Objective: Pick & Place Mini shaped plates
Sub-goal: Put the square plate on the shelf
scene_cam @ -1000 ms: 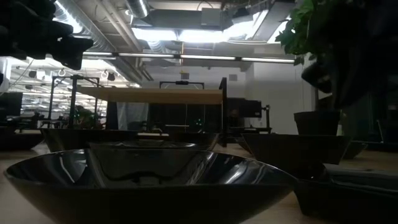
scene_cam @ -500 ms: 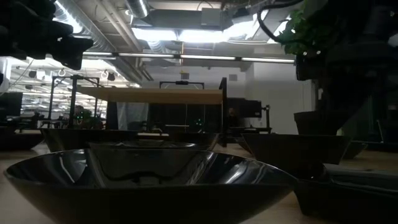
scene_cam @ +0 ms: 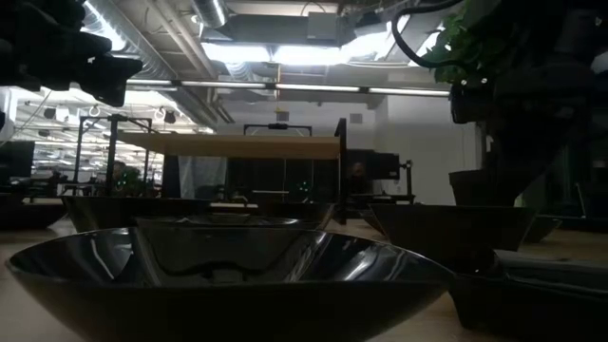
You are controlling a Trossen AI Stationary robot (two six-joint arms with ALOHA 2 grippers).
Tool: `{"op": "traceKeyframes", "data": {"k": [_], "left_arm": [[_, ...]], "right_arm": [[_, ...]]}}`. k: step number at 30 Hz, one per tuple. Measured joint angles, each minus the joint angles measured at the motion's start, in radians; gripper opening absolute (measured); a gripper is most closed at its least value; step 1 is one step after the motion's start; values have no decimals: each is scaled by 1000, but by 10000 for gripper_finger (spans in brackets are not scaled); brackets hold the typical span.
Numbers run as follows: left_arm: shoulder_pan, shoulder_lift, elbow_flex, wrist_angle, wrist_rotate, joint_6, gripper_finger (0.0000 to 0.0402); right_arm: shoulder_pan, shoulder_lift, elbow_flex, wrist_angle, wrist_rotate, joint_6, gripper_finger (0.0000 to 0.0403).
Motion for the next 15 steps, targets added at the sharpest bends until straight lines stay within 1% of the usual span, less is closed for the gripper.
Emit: {"op": "traceKeyframes", "data": {"k": [5,10,15], "left_arm": [[0,0,0,0,0,0,207],[0,0,0,0,0,0,207],[0,0,0,0,-1,0,207]], "right_arm": [[0,41,0,9,8,0,53],[0,84,-1,42,-8,0,53],[0,94,-1,55,-35,0,53]]}}
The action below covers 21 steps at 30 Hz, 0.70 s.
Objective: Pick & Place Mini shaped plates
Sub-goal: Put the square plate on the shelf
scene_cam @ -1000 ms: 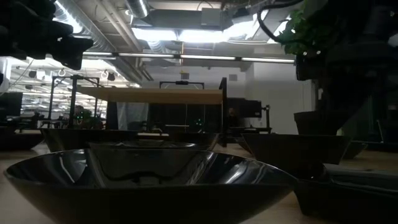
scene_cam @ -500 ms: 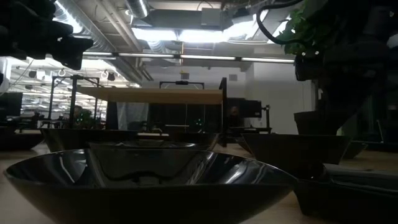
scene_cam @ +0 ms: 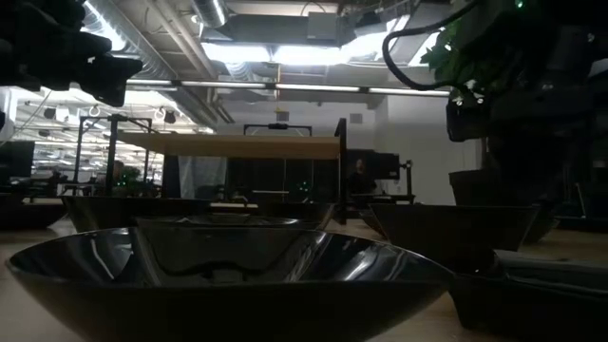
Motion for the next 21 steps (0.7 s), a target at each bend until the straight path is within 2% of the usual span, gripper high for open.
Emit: {"op": "traceKeyframes", "data": {"k": [7,17,21], "left_arm": [[0,0,0,0,0,0,208],[0,0,0,0,0,0,207],[0,0,0,0,0,0,207]], "right_arm": [[0,0,44,-29,-34,-15,53],[0,0,184,-361,19,-29,53],[0,0,212,-333,18,-11,53]]}}
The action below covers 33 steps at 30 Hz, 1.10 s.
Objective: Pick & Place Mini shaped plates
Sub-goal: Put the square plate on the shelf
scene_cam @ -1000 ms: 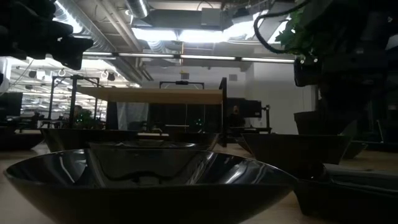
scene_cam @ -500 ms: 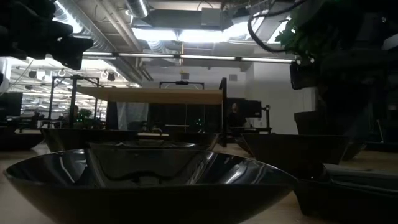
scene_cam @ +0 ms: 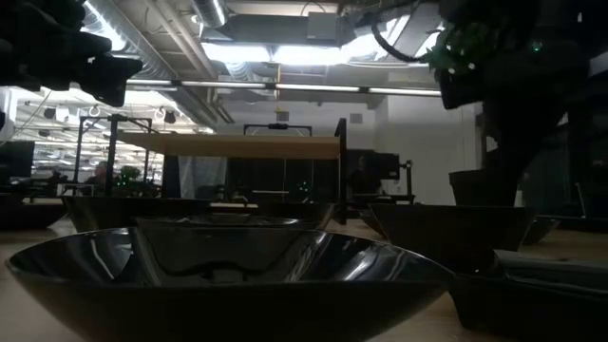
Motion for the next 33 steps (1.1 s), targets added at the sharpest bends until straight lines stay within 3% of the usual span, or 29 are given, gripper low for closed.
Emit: {"op": "traceKeyframes", "data": {"k": [6,18,29,33], "left_arm": [[0,0,0,0,0,0,207],[0,0,0,0,0,0,208],[0,0,0,0,1,0,208],[0,0,0,0,0,0,207]], "right_arm": [[16,7,0,92,0,11,53],[33,72,0,100,-7,3,55],[33,142,0,102,-10,10,156],[33,138,0,95,-9,31,173]]}}
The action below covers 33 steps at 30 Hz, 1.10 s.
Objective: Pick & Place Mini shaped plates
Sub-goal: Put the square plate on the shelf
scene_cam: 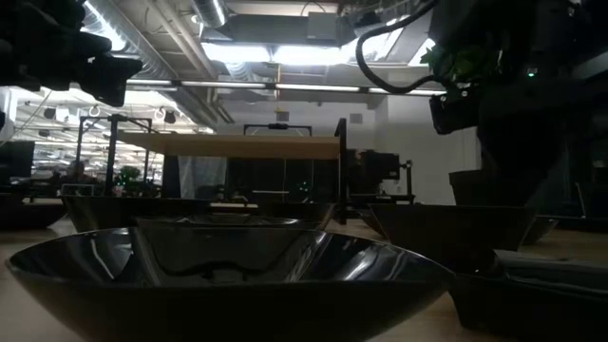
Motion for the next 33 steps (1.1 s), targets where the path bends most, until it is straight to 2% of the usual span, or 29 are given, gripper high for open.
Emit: {"op": "traceKeyframes", "data": {"k": [4,15,26,33], "left_arm": [[0,0,0,0,0,0,208],[0,0,0,0,0,0,208],[0,0,0,0,0,0,207],[0,0,0,0,0,0,207]], "right_arm": [[0,0,0,-17,1,23,167],[-1,0,0,-46,1,77,118],[-1,-4,0,-46,1,86,9],[-2,-49,0,-62,1,80,4]]}}
